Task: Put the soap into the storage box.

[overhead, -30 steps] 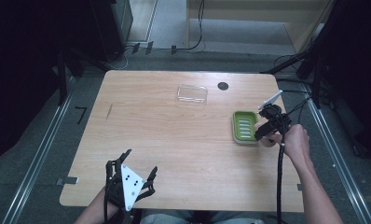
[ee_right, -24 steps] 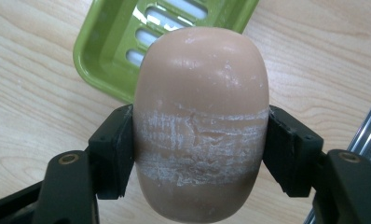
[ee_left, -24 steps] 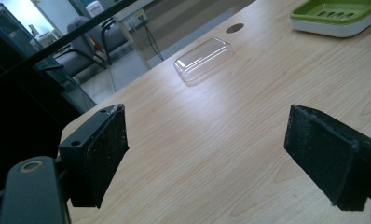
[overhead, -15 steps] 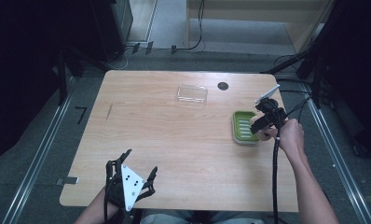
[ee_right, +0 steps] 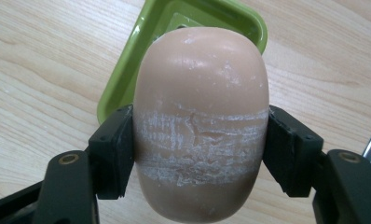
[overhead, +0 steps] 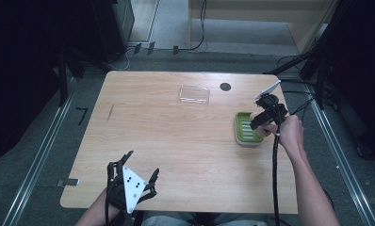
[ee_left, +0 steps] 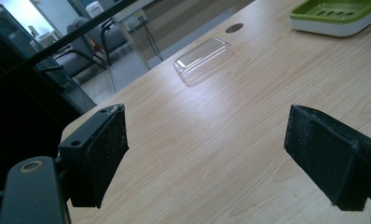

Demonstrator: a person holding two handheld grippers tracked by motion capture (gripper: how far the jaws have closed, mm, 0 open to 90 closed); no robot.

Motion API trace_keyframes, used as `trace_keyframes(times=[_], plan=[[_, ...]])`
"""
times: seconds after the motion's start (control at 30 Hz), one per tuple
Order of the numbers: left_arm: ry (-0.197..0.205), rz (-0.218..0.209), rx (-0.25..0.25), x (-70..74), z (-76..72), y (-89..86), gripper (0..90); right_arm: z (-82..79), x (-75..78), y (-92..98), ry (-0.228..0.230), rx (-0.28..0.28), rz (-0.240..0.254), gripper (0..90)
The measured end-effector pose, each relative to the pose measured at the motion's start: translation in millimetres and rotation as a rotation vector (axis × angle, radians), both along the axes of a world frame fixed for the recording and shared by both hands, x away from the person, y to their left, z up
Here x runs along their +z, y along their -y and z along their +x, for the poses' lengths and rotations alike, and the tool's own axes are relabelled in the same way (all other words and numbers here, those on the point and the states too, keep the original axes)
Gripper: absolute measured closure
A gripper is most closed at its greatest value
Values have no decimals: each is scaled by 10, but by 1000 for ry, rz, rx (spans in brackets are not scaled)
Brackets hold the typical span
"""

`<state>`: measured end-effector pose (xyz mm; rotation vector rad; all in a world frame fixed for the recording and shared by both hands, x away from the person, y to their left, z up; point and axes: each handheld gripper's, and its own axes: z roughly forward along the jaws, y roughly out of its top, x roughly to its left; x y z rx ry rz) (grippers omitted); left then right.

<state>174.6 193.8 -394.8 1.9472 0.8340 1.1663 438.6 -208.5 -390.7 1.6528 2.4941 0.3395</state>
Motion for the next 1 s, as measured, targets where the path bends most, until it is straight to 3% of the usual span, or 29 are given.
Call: trace_keyframes(times=[0.57, 1.0], plan=[[2, 2, -2, -3, -5, 2, 140, 120, 44, -63, 29, -19, 46, 337], [7, 10, -8, -6, -10, 5, 140, 214, -16, -107, 20, -53, 80, 337]])
